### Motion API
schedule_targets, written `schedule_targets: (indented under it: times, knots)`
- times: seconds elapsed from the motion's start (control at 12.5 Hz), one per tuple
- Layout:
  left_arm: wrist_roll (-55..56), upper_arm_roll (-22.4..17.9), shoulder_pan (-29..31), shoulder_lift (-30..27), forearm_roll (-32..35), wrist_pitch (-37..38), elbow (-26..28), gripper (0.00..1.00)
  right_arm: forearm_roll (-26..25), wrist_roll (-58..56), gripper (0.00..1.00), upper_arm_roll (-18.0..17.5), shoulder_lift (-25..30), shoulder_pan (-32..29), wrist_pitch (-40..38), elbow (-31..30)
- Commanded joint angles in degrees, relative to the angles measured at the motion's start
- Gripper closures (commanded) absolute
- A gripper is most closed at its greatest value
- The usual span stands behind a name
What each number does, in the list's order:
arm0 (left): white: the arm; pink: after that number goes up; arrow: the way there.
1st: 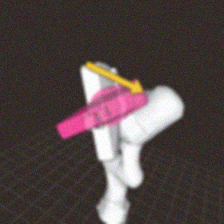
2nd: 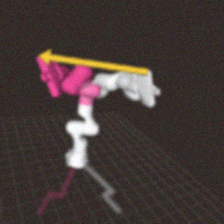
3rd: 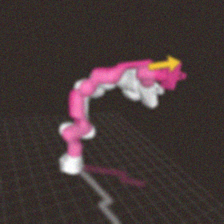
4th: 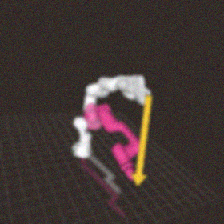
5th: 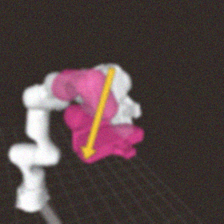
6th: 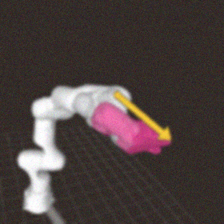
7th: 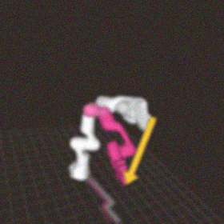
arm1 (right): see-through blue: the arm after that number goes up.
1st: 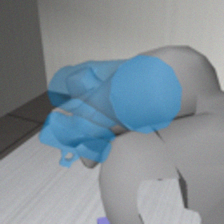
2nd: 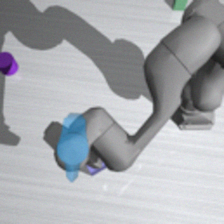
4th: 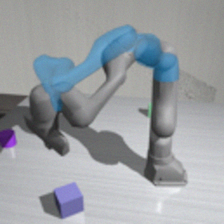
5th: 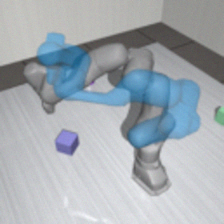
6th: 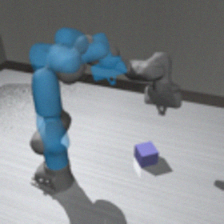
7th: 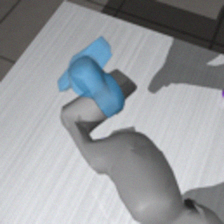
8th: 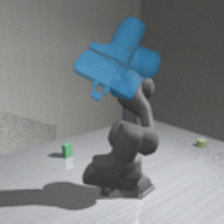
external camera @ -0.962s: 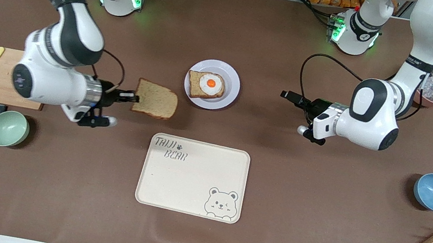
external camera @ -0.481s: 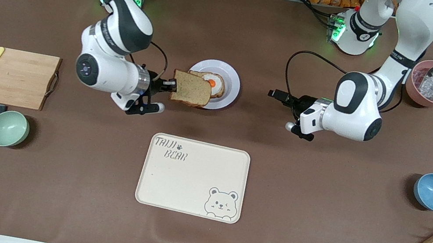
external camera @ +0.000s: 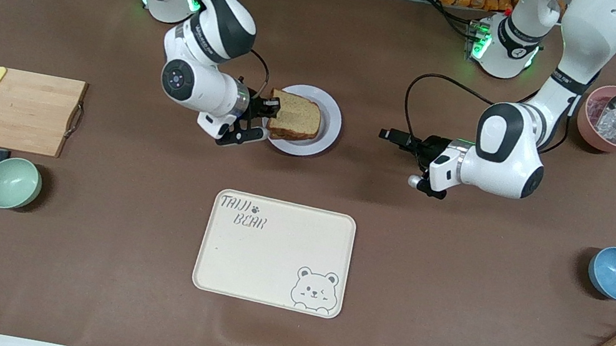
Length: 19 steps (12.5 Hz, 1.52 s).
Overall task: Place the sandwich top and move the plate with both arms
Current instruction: 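Carry the bread slice to the plate and lower it onto the egg toast, then open the right gripper and withdraw while the left gripper approaches the plate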
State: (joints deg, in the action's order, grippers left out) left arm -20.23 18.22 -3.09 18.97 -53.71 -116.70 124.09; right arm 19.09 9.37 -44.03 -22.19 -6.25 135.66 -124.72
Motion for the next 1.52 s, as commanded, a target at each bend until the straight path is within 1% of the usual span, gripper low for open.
schedule_targets:
  times: [0.0,0.24,0.32,0.4,0.56,0.72,0.88,1.12,1.2,1.28,1.44]
  knots:
    - [-5.42,0.06,0.36,-2.88,-3.94,-0.99,3.09,0.00,0.87,1.18,1.00,-0.18,2.15,1.06,2.15,-2.72]
    - [-4.91,-0.03,0.28,-3.50,-3.69,-0.90,2.82,0.00,0.87,4.25,1.00,-0.09,1.01,2.38,4.17,-2.64]
    - [-5.17,0.06,0.36,-3.24,-3.95,-0.99,2.91,0.00,0.87,4.52,0.81,-0.09,0.84,1.95,4.00,-2.64]
    - [-4.91,0.06,0.28,-3.41,-4.12,-0.99,2.83,0.00,0.87,6.78,0.56,-0.09,0.83,1.86,3.74,-2.46]
    - [-4.74,0.15,-0.51,-3.06,-4.30,-1.07,2.21,0.00,0.78,8.91,0.41,-0.09,0.57,1.95,3.74,-1.93]
    - [-4.65,0.23,-2.52,-2.45,-5.35,-3.08,2.04,0.00,0.78,8.83,0.39,-0.09,0.22,0.99,3.48,-0.71]
    - [-4.65,0.15,-5.16,-0.87,-10.52,-7.39,2.12,0.00,0.60,8.56,0.39,0.26,-0.39,-0.16,1.12,1.92]
    - [-5.17,0.15,-9.29,1.41,-20.00,-11.08,2.12,0.00,0.16,8.65,0.39,0.70,-0.40,-4.54,-9.23,8.85]
    - [-5.87,0.15,-9.39,1.68,-21.16,-11.36,2.47,0.00,-0.27,8.65,0.39,0.88,-0.40,-6.21,-11.10,10.44]
    - [-7.97,0.23,-8.87,1.77,-21.52,-11.36,2.91,0.00,-0.89,8.56,0.36,2.27,-0.40,-6.75,-11.90,11.77]
    - [-13.75,0.23,-8.60,2.12,-22.57,-11.36,4.14,0.00,-1.85,8.39,0.36,8.32,-0.31,-4.05,-15.05,15.45]
